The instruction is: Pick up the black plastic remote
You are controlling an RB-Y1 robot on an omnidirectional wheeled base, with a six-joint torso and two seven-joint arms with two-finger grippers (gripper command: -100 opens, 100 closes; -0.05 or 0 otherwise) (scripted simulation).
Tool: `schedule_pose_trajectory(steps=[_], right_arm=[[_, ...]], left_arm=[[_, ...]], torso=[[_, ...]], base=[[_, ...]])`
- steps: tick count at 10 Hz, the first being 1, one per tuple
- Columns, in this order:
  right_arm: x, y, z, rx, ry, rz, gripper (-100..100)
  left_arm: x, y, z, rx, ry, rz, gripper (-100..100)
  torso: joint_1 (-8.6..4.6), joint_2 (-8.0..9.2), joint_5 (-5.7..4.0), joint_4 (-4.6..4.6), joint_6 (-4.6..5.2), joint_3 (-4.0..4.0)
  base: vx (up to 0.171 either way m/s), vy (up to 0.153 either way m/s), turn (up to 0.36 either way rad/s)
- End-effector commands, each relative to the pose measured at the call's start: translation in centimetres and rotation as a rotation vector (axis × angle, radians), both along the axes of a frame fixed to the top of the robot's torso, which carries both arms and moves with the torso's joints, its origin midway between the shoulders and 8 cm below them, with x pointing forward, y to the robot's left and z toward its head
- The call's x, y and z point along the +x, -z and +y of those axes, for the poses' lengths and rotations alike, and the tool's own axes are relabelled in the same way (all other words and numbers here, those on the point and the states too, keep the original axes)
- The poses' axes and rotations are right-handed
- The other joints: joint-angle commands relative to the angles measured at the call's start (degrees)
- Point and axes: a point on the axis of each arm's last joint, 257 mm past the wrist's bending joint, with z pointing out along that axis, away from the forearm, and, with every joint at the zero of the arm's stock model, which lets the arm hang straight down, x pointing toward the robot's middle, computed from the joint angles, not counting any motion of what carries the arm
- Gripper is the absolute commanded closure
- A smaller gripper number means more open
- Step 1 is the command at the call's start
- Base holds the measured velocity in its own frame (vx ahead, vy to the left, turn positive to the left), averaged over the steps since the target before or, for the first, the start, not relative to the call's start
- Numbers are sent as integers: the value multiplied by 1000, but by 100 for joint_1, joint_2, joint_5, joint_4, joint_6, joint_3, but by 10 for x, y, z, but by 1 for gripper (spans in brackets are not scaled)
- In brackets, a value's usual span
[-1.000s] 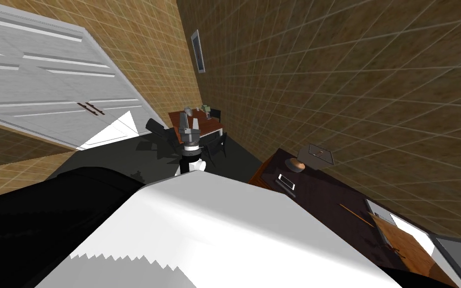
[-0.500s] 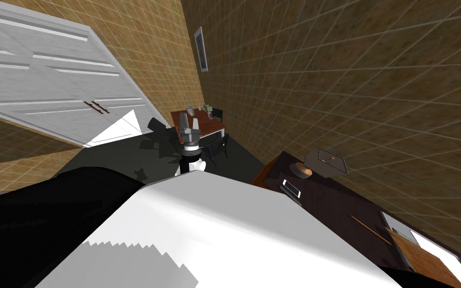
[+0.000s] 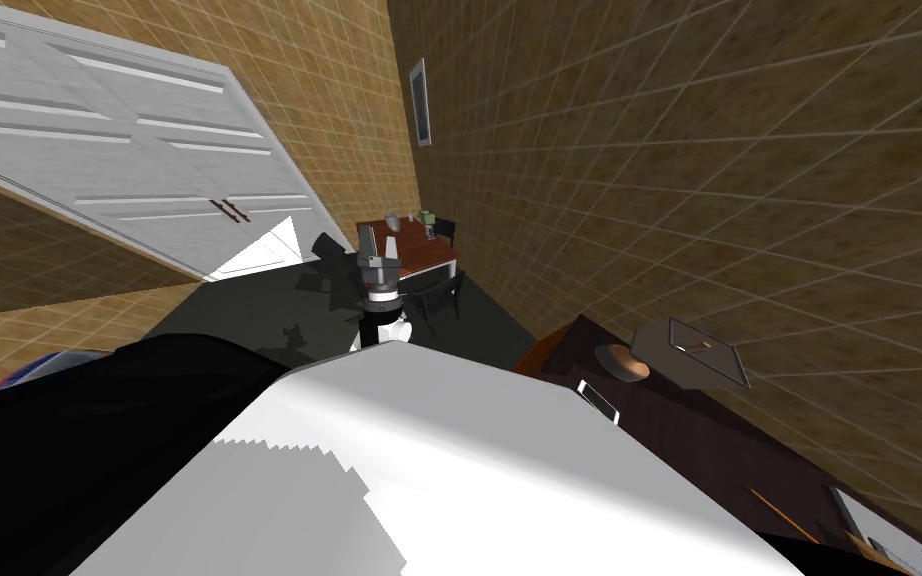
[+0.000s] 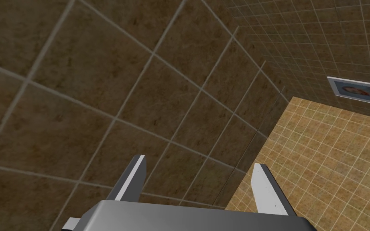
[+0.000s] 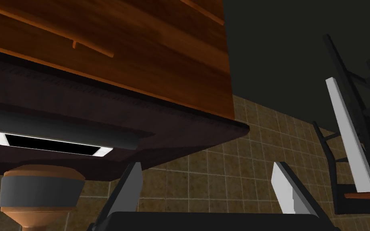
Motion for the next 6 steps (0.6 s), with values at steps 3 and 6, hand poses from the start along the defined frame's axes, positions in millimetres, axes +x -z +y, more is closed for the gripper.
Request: schedule_pose_trajectory(steps=[3,6], right_arm=[[-37,14,-21,-111,-125,121,-100],[-65,23,-31,-180,-241,208,-100]], left_arm=[[0,0,0,0,0,0,0],[0,0,0,0,0,0,0]], torso=[[-7,9,-2,1,2,5],[-20,23,-5,5,1,13]], base=[[68,-32,191],[27,-70,215]])
